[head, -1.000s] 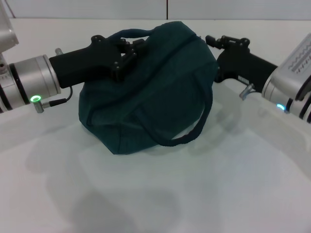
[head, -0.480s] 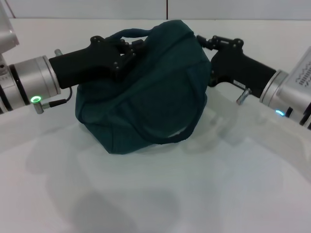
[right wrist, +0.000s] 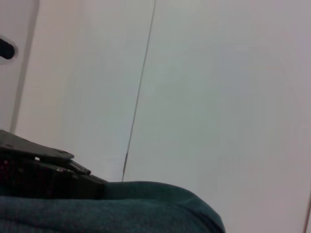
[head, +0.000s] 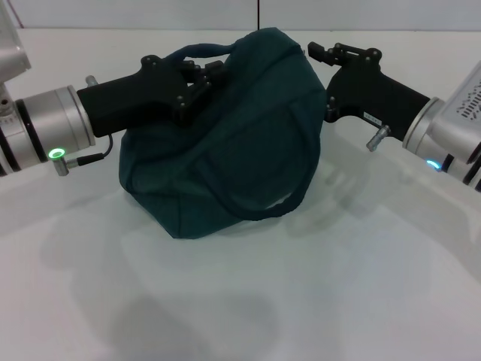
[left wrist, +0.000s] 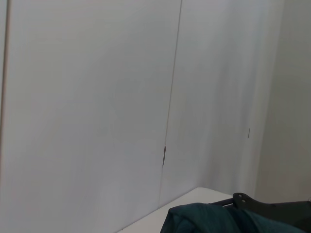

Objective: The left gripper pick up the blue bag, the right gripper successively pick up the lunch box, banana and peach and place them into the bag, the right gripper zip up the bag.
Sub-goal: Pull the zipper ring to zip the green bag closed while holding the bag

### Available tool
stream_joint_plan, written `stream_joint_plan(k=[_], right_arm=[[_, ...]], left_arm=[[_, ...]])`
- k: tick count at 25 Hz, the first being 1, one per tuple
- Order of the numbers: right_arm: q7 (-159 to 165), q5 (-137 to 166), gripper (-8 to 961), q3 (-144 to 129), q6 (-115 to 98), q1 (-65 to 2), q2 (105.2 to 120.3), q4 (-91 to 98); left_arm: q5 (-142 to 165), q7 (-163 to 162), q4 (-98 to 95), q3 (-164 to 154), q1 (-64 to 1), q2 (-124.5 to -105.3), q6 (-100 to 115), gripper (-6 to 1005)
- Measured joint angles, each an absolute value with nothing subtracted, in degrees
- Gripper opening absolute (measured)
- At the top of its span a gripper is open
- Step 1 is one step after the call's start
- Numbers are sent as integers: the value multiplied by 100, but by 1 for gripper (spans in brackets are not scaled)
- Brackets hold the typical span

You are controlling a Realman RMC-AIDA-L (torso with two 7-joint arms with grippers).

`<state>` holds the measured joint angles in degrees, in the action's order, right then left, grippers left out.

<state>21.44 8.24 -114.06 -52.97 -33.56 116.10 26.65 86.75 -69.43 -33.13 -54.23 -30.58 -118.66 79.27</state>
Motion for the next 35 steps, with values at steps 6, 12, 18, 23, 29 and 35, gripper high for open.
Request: stream_joint_plan(k=[6,12,18,23,29,35], right_arm=[[2151,831,265,-11444,-5309,-3349,11610,2667],[2175,829,188,-11505,-5310,-3295,11610,2663],[2248,792,187,-11507,-5315,-3223,11618,2653],[2450,758,185,-11484,-5369,-3146,11619,2658],[2779,751,183,-11472,-5364,-3164,11619,2625],[2823,723,124,-11483,-5359,-3146,11619,2627]], left_arm=[[8675,-6943,-3313,-5423,-3059,-11875,7927,82],[8675,-6943,-3313,-5423,-3059,-11875,7928,85],[8673,-6943,-3313,-5423,-3059,-11880,7928,87],[8670,-6943,-3313,-5423,-3066,-11882,7928,89],[8644,-6943,-3319,-5423,-3067,-11889,7928,91],[8636,-6943,-3329,-5423,-3070,-11891,7927,93]])
